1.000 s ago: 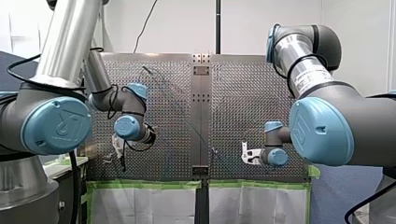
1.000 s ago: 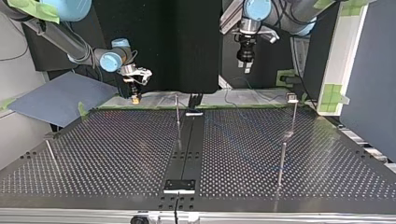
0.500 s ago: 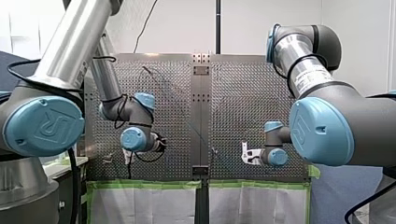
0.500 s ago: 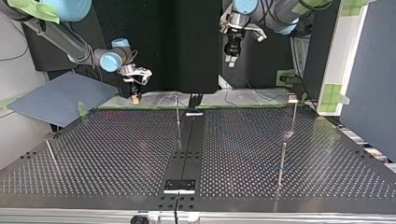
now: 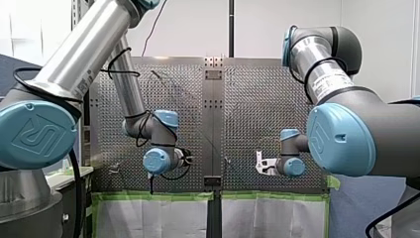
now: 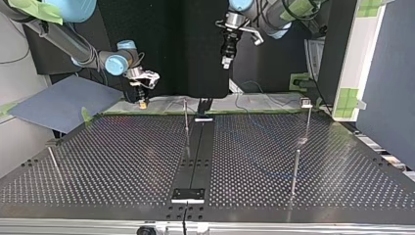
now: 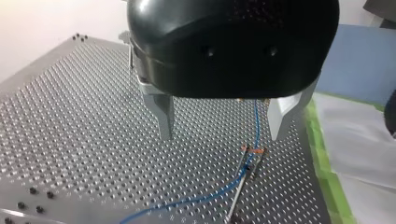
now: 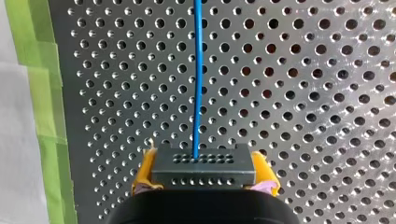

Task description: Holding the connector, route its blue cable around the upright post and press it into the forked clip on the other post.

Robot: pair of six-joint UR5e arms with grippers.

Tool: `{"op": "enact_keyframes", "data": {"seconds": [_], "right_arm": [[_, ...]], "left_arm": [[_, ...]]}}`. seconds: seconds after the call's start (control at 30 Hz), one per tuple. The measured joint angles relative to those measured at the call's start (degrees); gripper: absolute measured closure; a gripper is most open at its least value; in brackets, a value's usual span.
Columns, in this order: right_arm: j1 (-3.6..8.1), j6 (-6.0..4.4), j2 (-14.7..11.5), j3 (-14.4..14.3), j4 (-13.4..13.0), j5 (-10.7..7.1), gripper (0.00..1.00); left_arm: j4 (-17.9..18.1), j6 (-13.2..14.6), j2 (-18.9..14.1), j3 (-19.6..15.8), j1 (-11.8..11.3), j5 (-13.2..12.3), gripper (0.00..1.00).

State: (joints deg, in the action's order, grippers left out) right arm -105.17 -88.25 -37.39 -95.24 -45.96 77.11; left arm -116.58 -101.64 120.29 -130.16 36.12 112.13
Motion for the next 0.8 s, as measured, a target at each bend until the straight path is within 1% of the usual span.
{"op": "enact_keyframes", "data": {"seconds": [0.13, 0.23, 0.37, 0.53, 0.63, 0.8], "right_arm": [[-0.06, 0.0, 0.04, 0.0, 0.06, -0.02, 1.0], [-0.08, -0.01, 0.04, 0.0, 0.16, -0.02, 1.0], [-0.08, -0.01, 0.02, 0.0, 0.23, -0.02, 1.0], [0.07, 0.09, 0.0, 0.0, 0.33, 0.04, 1.0], [0.17, 0.29, -0.04, 0.0, 0.39, 0.33, 1.0], [0.48, 1.16, -0.76, 0.02, 0.96, 1.1, 1.0]], "left_arm": [[2.09, 0.8, 2.08, 1.64, 2.09, 1.53, 0.0], [3.58, 1.82, 3.58, 1.99, 3.58, 2.9, 0.0], [5.48, 2.76, 5.47, 1.85, 5.47, 4.77, 0.0], [7.98, 3.09, 8.0, 1.11, 8.0, 7.01, 0.0], [9.65, 3.09, 9.66, 0.89, 9.67, 7.82, 0.0], [12.18, 3.09, 12.17, 0.84, 12.2, 8.75, 0.0]]}}
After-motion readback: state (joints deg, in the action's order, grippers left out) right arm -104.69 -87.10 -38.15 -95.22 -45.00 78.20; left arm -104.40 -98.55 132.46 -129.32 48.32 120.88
